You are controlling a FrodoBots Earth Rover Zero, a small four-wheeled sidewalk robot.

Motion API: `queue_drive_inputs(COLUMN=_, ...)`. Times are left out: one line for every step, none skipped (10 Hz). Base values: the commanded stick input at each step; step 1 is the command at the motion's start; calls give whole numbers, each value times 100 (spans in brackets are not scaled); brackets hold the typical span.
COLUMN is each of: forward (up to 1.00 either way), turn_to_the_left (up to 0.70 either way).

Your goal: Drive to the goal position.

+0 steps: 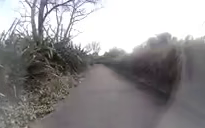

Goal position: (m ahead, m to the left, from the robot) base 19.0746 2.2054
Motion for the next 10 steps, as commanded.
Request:
queue_drive_inputs(forward=70, turn_to_the_left=0)
queue_drive_inputs(forward=70, turn_to_the_left=0)
queue_drive_inputs(forward=70, turn_to_the_left=-31)
queue_drive_inputs(forward=70, turn_to_the_left=-35)
queue_drive_inputs(forward=70, turn_to_the_left=-35)
queue_drive_inputs(forward=70, turn_to_the_left=-35)
queue_drive_inputs(forward=70, turn_to_the_left=-35)
queue_drive_inputs(forward=70, turn_to_the_left=-35)
queue_drive_inputs(forward=70, turn_to_the_left=-35)
queue_drive_inputs(forward=70, turn_to_the_left=-35)
